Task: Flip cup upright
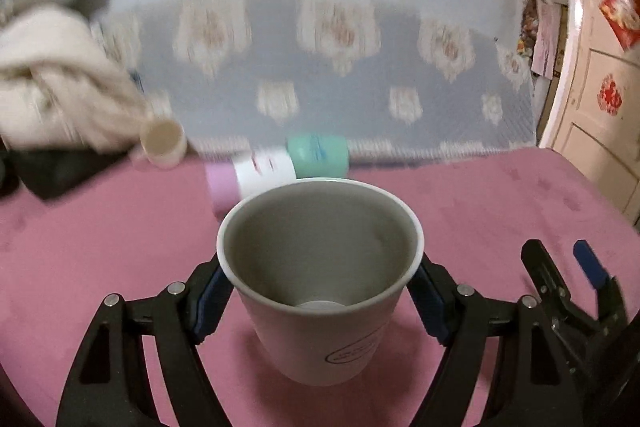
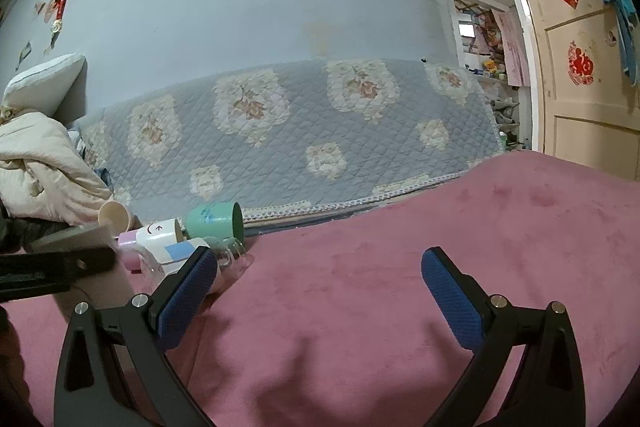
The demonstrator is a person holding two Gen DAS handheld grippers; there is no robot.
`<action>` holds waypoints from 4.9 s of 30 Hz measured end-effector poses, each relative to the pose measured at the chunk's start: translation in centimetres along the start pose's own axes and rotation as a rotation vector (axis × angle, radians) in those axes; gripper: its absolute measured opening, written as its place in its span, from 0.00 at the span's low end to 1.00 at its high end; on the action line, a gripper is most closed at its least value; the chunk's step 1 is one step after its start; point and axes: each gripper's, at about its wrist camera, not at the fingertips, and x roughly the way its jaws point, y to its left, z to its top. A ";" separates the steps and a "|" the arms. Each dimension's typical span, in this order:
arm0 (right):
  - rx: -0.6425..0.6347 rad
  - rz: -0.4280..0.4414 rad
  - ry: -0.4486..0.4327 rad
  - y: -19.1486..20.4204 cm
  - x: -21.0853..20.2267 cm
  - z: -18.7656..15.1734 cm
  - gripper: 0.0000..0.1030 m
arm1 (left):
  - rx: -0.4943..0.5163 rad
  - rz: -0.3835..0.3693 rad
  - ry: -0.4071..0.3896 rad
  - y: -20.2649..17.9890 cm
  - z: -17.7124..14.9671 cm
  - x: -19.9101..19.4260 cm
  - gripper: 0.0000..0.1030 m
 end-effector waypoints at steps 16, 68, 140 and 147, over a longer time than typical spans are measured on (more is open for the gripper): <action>-0.041 0.014 0.009 0.5 0.3 -0.1 1.00 | 0.114 0.094 -0.116 3.8 -4.4 0.6 0.75; -0.146 0.184 -0.016 6.0 -0.9 -0.5 1.00 | 0.065 0.075 -0.242 11.3 -5.8 -4.0 1.00; -0.158 0.157 -0.005 6.0 -0.9 -0.5 1.00 | 0.023 0.057 -0.250 11.5 -6.6 -4.5 1.00; -0.158 0.157 -0.005 6.0 -0.9 -0.5 1.00 | 0.022 0.056 -0.249 11.5 -6.6 -4.5 1.00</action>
